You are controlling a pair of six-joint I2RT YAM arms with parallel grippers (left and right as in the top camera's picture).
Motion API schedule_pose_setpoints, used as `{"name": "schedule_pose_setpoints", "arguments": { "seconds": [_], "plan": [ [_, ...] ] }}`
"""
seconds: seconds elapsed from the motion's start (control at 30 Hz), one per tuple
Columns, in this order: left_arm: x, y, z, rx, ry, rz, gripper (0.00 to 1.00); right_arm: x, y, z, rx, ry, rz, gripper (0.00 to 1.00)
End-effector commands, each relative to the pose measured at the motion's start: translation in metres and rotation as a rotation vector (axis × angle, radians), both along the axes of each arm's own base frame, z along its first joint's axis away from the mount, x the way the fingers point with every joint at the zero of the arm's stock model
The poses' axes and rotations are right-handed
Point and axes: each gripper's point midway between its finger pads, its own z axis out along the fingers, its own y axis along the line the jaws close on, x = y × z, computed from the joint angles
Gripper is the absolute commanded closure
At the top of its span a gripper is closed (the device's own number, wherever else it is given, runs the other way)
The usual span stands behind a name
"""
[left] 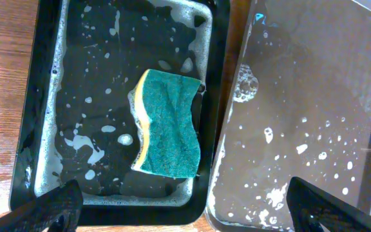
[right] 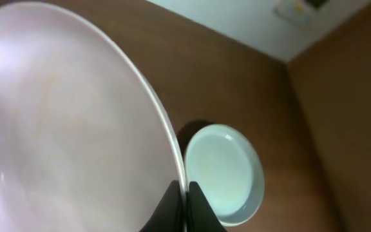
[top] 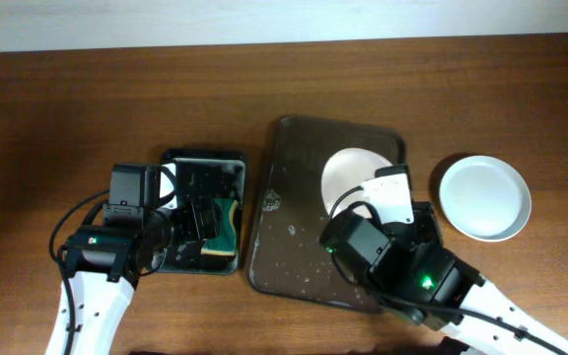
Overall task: Clean dirty plates on tray and stack at the side
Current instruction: 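Lift the white plate off the brown tray with right gripper, then place the white plate on top of the plate stack at right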
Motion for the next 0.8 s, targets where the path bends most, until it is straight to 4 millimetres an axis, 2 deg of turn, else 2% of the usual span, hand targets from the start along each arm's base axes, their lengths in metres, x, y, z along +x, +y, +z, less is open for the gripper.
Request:
{"name": "schedule_pose_setpoints", "arguments": {
  "seconds": [0.0, 0.1, 0.2, 0.23, 0.3, 0.33, 0.37, 0.4, 0.47, 0.5, 0.57, 0.63, 0.7, 0.77],
  "plan": [
    [0.003, -0.001, 0.008, -0.01, -0.022, -0.01, 0.01, -0.002, 0.009, 0.03, -0.142, -0.114, 0.048, 0.96],
    [0.003, -0.001, 0.008, -0.01, -0.022, -0.01, 0.01, -0.01, 0.033, 0.04, -0.272, -0.173, 0.135, 0.96],
    [0.003, -0.001, 0.008, -0.01, -0.022, -0.01, 0.01, -0.007, 0.043, 0.03, -0.307, -0.156, 0.144, 0.96],
    [0.003, -0.001, 0.008, -0.01, -0.022, -0.01, 0.0, -0.005, 0.043, 0.024, -0.263, -0.147, 0.123, 0.96],
    [0.003, -0.001, 0.008, -0.01, -0.022, -0.01, 0.01, 0.001, 0.036, -0.009, -0.001, -0.045, 0.025, 0.96],
    [0.003, -0.001, 0.008, -0.01, -0.022, -0.01, 0.0, 0.005, 0.031, -0.034, 0.153, 0.079, -0.03, 0.96],
    [0.003, -0.001, 0.008, -0.01, -0.022, -0.01, 0.01, 0.008, 0.029, -0.05, 0.259, 0.173, -0.057, 0.96],
    [0.003, -0.001, 0.008, -0.01, -0.022, -0.01, 0.01, 0.013, 0.02, -0.061, 0.358, 0.256, -0.093, 0.96],
    [0.003, -0.001, 0.008, -0.01, -0.022, -0.01, 0.01, 0.026, 0.004, -0.072, 0.537, 0.374, -0.087, 0.96],
    [0.003, -0.001, 0.008, -0.01, -0.022, -0.01, 0.0, 0.035, -0.008, -0.073, 0.645, 0.403, -0.082, 0.96],
    [0.003, -0.001, 0.008, -0.01, -0.022, -0.01, 0.01, 0.05, -0.052, -0.07, 0.831, 0.367, -0.179, 0.96],
    [0.003, -0.001, 0.008, -0.01, -0.022, -0.01, 0.01, 0.059, -0.144, -0.074, 0.968, 0.225, -0.447, 0.96],
    [0.003, -0.001, 0.008, -0.01, -0.022, -0.01, 0.01, 0.05, -0.205, -0.093, 1.003, 0.174, -0.65, 0.96],
    [0.003, -0.001, 0.008, -0.01, -0.022, -0.01, 0.01, 0.033, -0.253, -0.129, 1.021, 0.199, -0.833, 0.96]
  ]
}}
